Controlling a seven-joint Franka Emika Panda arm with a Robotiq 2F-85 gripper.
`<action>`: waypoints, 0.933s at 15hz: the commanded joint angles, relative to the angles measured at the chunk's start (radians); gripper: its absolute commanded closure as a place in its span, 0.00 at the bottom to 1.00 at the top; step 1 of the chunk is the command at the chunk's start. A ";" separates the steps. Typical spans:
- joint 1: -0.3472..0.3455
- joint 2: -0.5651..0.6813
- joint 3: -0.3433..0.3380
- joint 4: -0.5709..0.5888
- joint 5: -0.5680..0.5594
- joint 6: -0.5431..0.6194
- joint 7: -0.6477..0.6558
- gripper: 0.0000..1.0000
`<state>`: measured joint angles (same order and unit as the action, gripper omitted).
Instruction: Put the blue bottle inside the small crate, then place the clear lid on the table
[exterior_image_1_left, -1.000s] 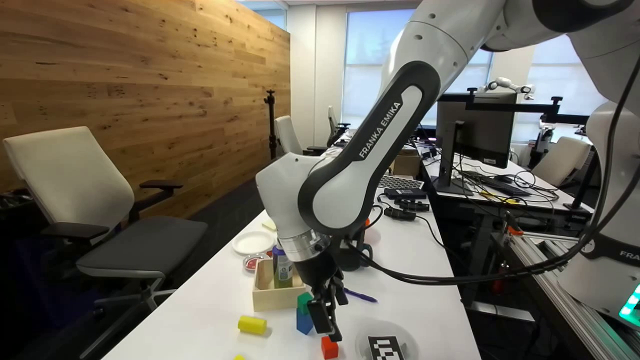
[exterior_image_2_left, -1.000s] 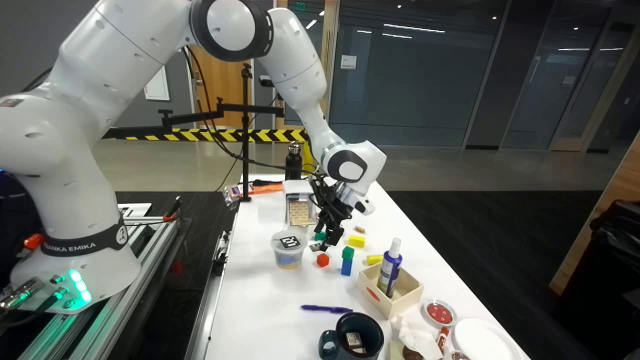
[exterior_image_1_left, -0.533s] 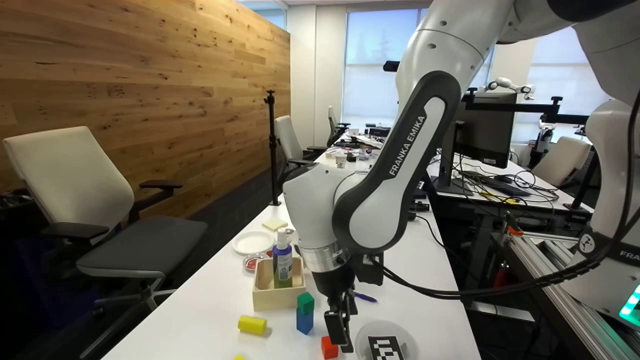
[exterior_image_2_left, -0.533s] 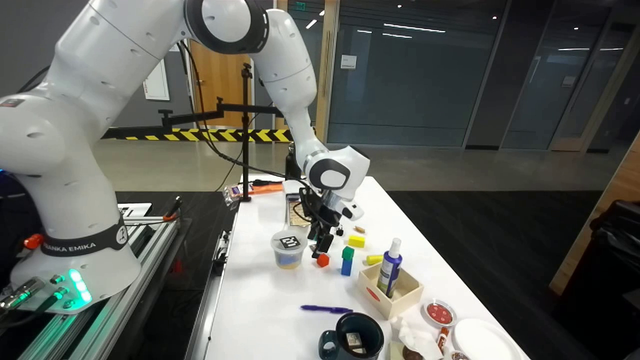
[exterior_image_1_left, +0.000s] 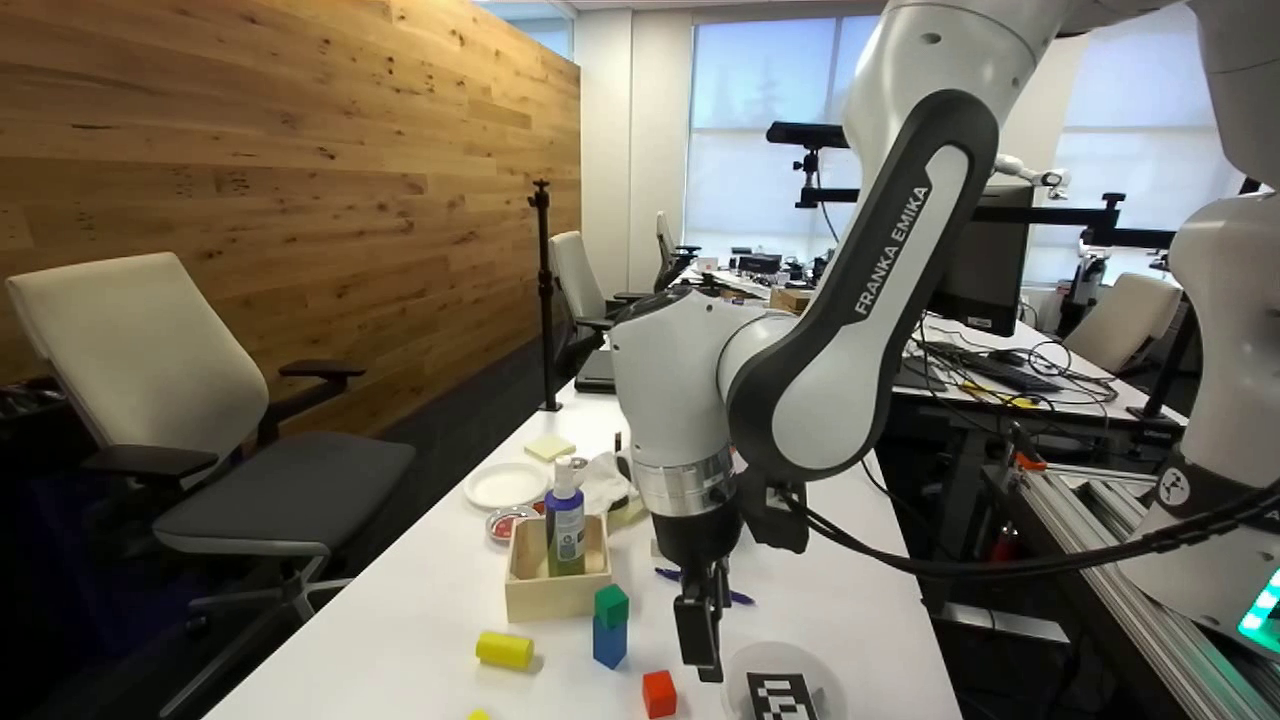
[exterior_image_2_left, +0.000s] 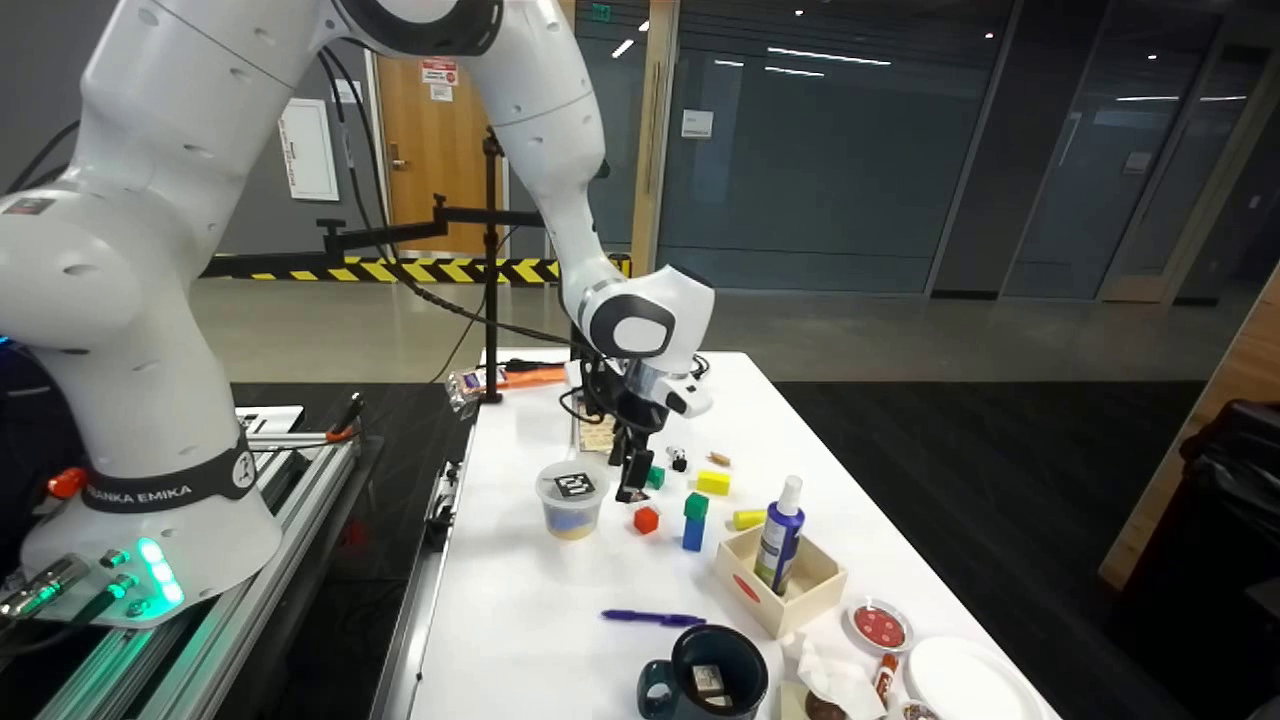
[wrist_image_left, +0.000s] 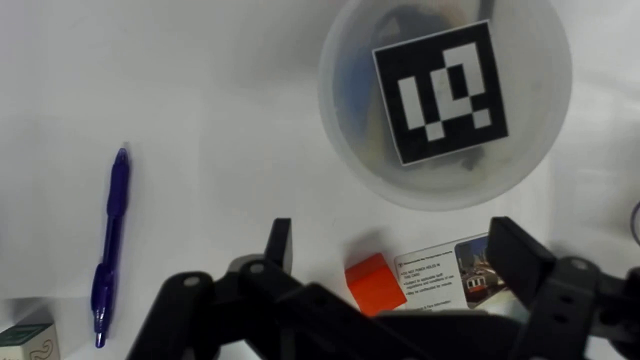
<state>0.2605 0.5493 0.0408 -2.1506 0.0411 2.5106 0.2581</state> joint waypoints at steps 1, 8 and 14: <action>0.027 -0.083 -0.014 -0.102 -0.038 0.032 0.063 0.00; -0.005 -0.058 -0.003 -0.190 -0.012 0.095 0.042 0.00; -0.006 -0.037 -0.003 -0.192 -0.015 0.136 0.035 0.00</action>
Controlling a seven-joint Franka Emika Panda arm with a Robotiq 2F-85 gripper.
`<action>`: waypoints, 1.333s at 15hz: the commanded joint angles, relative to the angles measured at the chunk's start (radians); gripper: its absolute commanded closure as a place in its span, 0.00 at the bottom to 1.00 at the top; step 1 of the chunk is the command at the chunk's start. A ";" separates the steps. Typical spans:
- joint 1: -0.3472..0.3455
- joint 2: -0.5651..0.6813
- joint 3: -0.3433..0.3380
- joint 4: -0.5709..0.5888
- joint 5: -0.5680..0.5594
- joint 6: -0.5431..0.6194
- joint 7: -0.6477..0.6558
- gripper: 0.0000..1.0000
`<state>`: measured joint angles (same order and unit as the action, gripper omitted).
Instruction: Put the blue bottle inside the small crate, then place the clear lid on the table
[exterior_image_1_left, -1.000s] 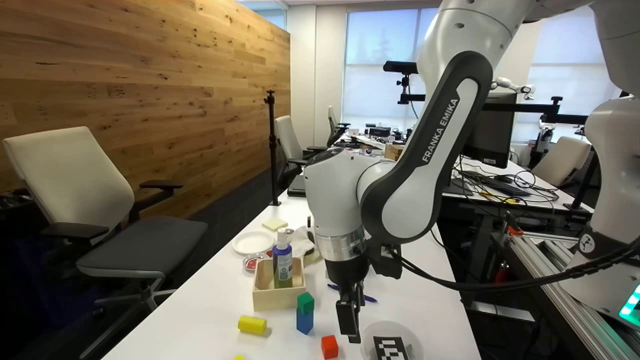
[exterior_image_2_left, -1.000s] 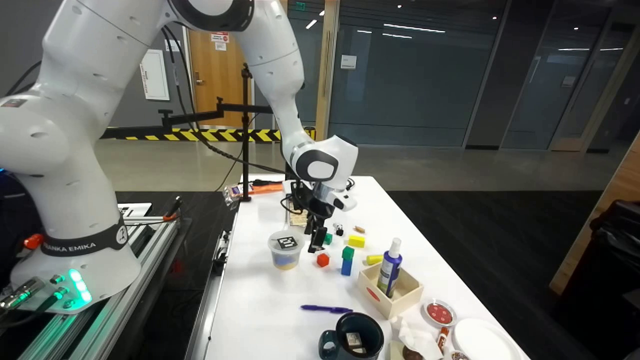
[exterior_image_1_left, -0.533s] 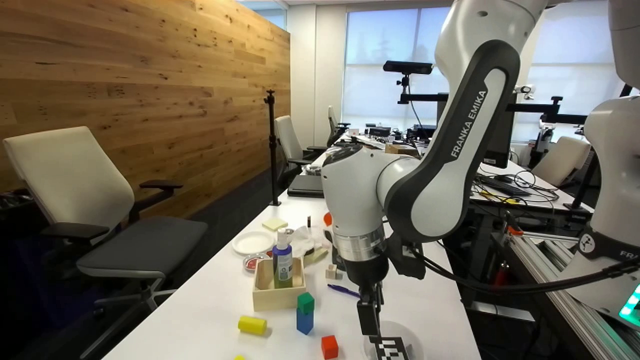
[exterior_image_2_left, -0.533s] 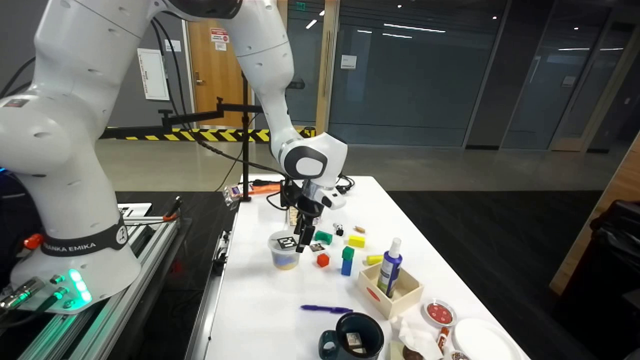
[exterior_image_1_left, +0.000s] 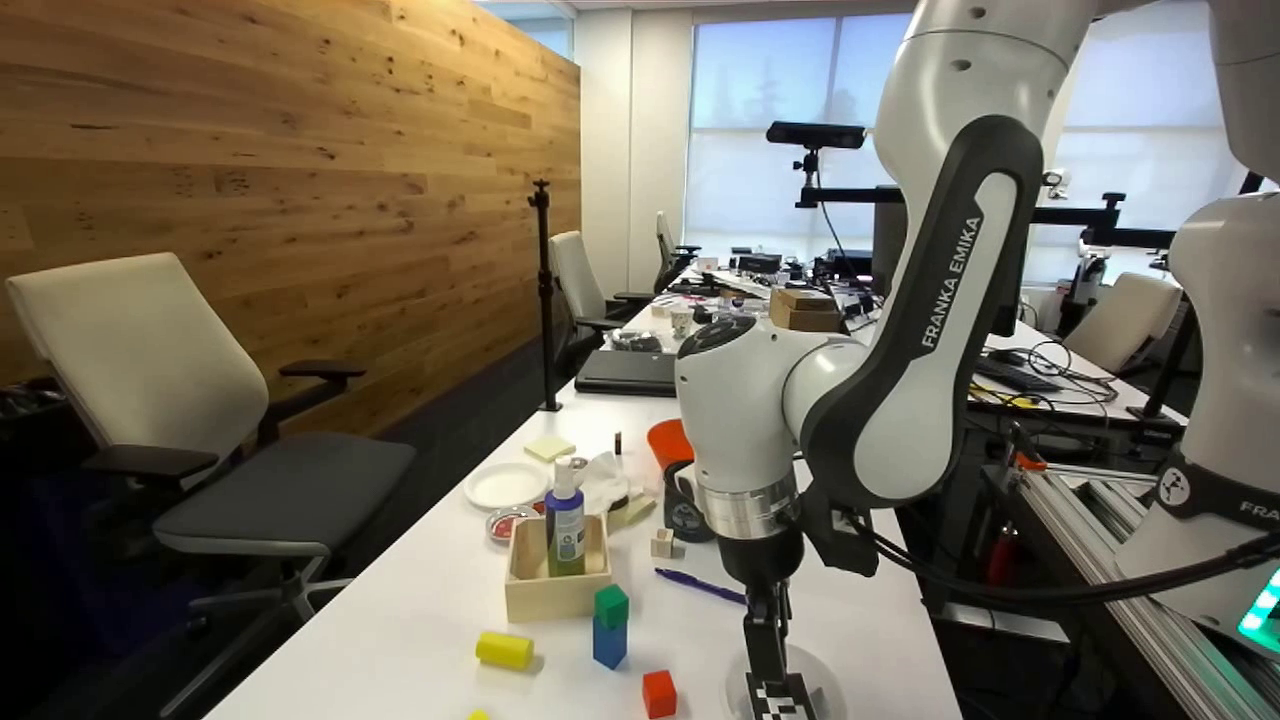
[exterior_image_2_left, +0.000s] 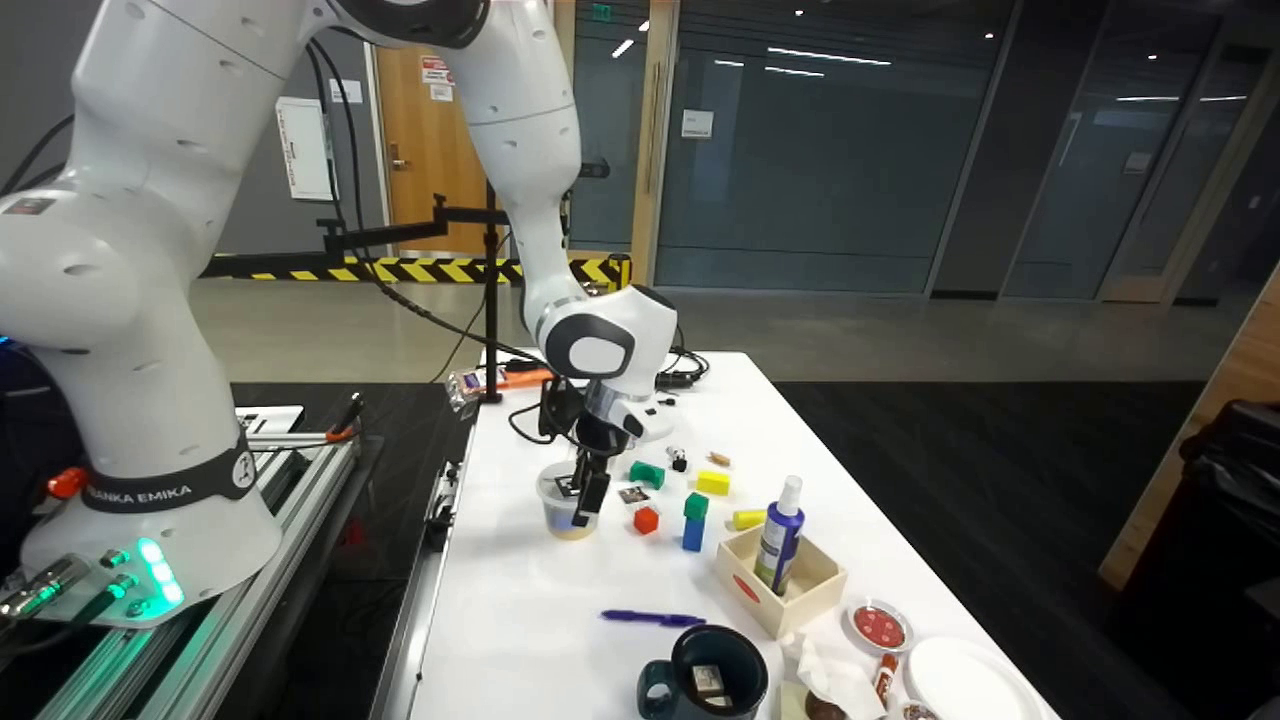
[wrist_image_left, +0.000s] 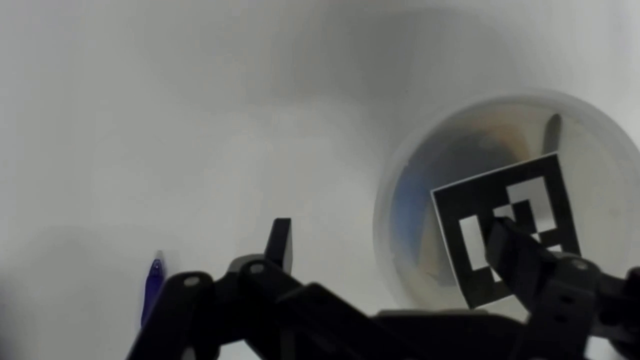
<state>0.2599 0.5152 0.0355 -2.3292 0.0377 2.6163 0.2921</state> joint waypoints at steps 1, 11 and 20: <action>-0.005 0.000 0.002 -0.008 -0.011 0.030 0.001 0.00; 0.012 0.020 0.004 0.020 -0.023 0.010 0.004 0.81; 0.059 0.043 -0.005 0.066 -0.059 -0.039 0.023 0.98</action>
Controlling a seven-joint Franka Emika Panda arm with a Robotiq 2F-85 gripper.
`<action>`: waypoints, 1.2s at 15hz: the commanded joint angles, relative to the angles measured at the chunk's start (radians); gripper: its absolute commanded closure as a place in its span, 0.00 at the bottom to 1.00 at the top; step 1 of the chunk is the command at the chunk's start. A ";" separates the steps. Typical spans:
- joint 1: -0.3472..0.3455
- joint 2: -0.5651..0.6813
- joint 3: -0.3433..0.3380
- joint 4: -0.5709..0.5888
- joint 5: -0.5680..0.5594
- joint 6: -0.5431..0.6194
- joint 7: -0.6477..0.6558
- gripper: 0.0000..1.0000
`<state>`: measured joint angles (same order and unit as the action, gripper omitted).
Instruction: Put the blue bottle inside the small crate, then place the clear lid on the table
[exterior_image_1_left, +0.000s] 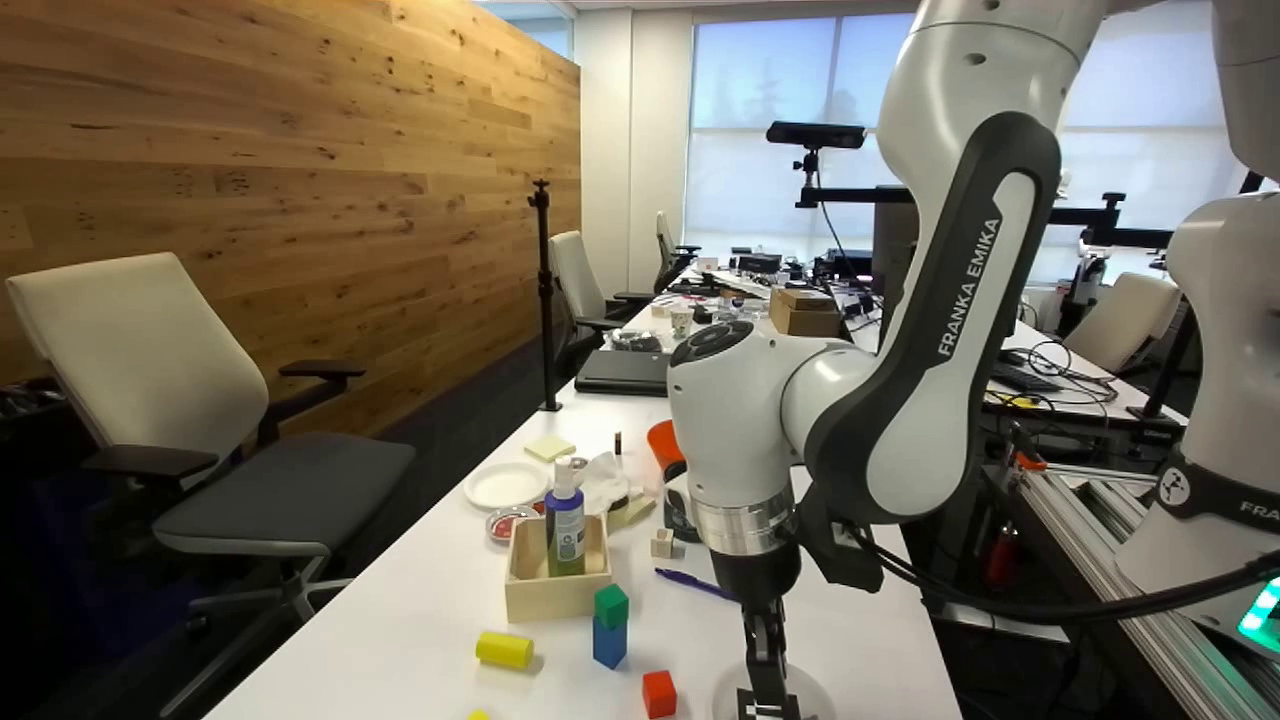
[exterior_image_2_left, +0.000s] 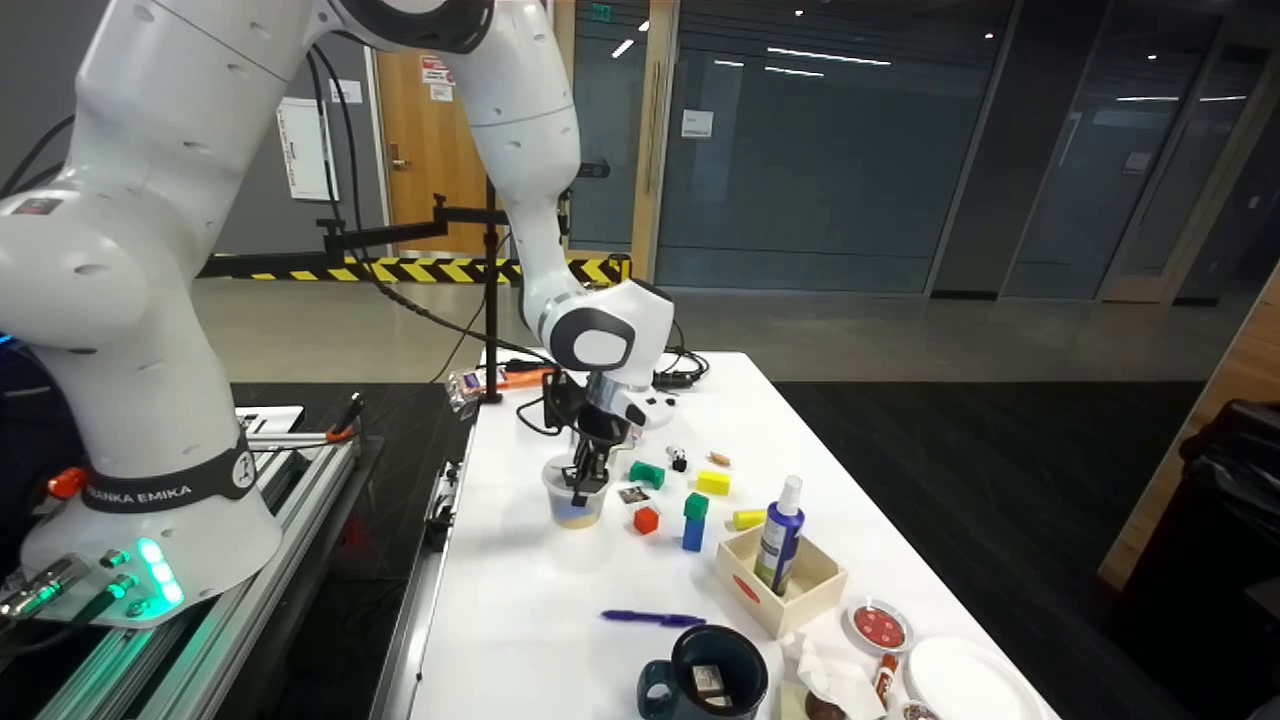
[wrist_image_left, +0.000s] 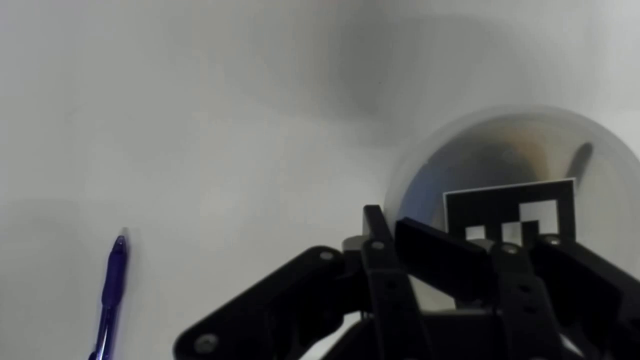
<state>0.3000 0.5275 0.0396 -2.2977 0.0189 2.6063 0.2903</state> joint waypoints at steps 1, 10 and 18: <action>0.025 0.016 -0.011 0.026 -0.046 -0.020 0.026 0.98; 0.108 -0.060 -0.036 -0.013 -0.120 -0.009 0.101 0.98; 0.167 -0.106 -0.068 0.000 -0.218 -0.040 0.226 0.98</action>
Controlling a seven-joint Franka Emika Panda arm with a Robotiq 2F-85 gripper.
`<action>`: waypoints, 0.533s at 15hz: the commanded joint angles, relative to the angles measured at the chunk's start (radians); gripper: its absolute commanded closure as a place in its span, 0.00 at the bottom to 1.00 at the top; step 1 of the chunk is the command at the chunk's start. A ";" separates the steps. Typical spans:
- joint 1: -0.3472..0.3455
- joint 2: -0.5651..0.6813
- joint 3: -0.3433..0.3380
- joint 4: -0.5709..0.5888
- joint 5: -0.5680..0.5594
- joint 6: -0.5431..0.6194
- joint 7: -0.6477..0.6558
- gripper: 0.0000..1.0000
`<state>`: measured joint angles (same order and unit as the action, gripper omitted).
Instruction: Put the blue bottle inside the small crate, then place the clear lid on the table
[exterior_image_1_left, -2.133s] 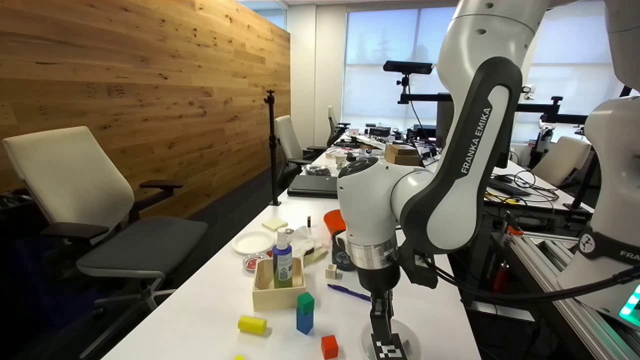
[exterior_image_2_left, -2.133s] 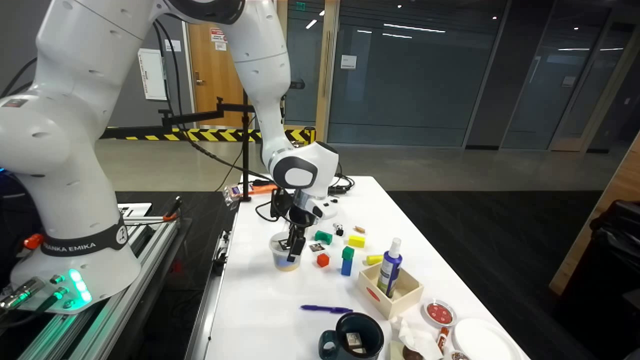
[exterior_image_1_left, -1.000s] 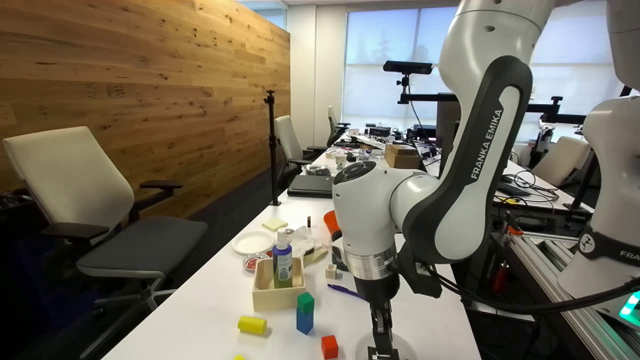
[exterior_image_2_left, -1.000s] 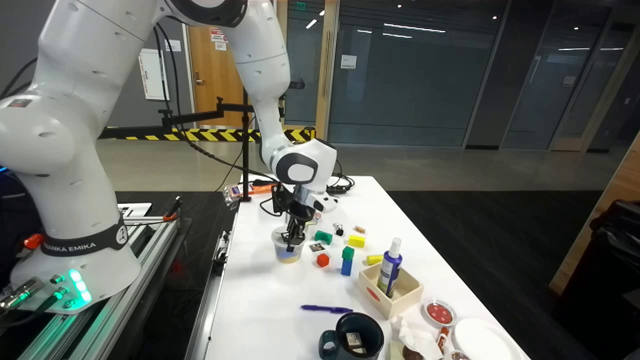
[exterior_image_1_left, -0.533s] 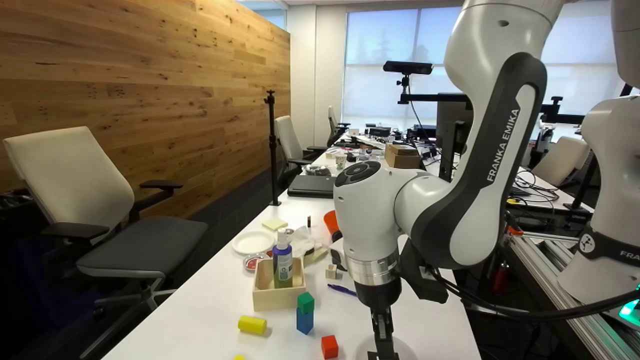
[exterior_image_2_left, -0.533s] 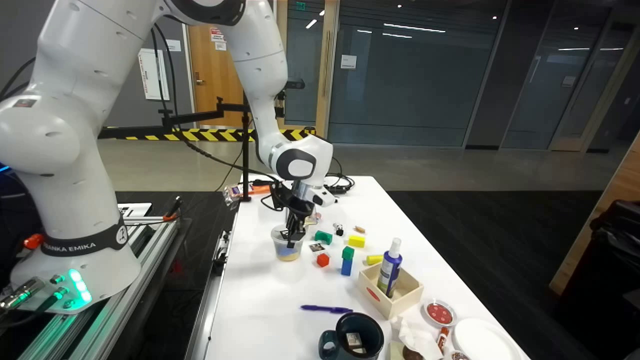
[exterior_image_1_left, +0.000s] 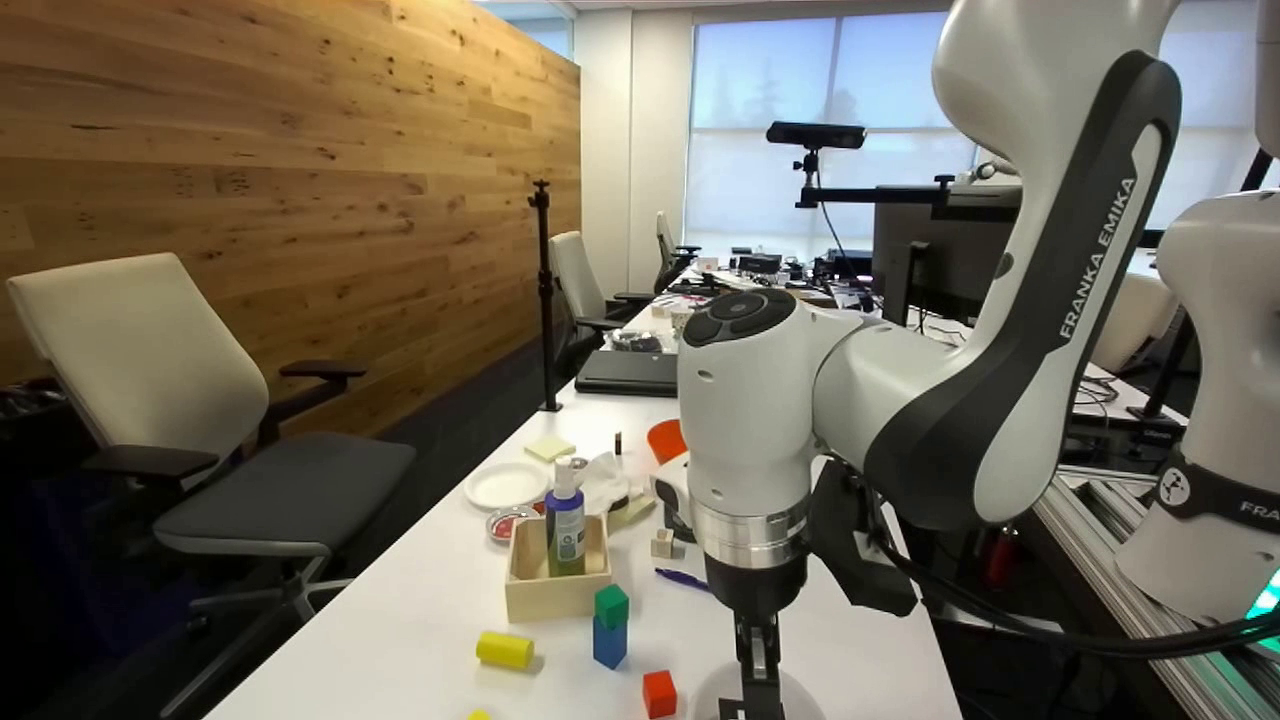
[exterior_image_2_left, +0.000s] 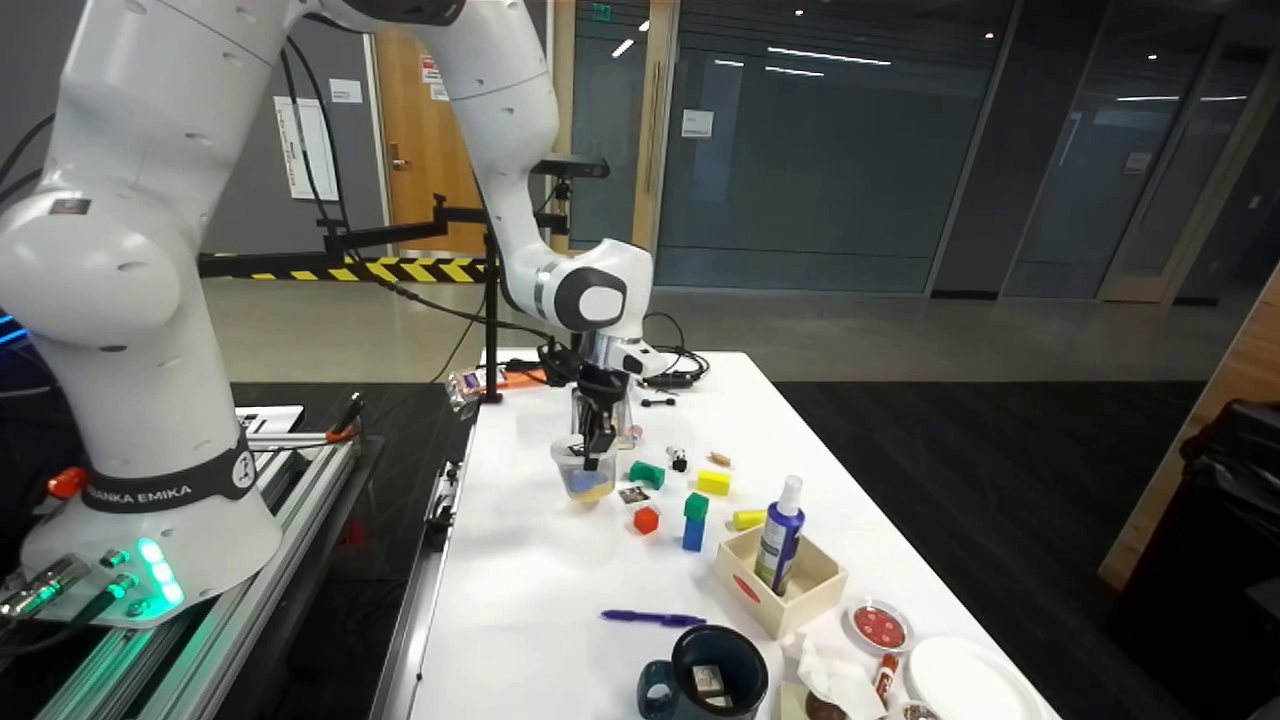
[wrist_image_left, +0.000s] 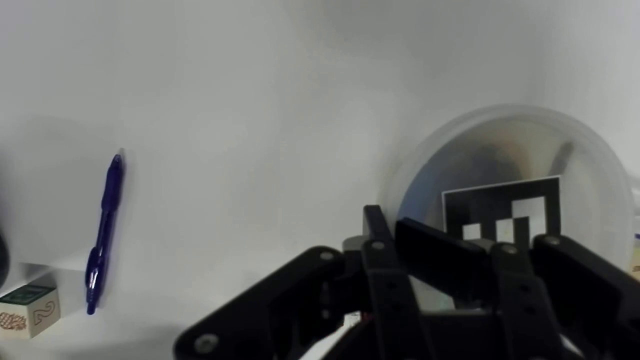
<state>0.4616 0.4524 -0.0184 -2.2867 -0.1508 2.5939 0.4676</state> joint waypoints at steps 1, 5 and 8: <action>-0.005 -0.025 -0.006 -0.006 -0.041 -0.037 0.043 0.98; -0.046 0.006 0.020 0.007 -0.003 -0.059 0.000 0.98; -0.071 0.025 0.036 0.012 0.013 -0.063 -0.019 0.98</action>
<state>0.4264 0.4640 -0.0110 -2.2864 -0.1534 2.5516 0.4709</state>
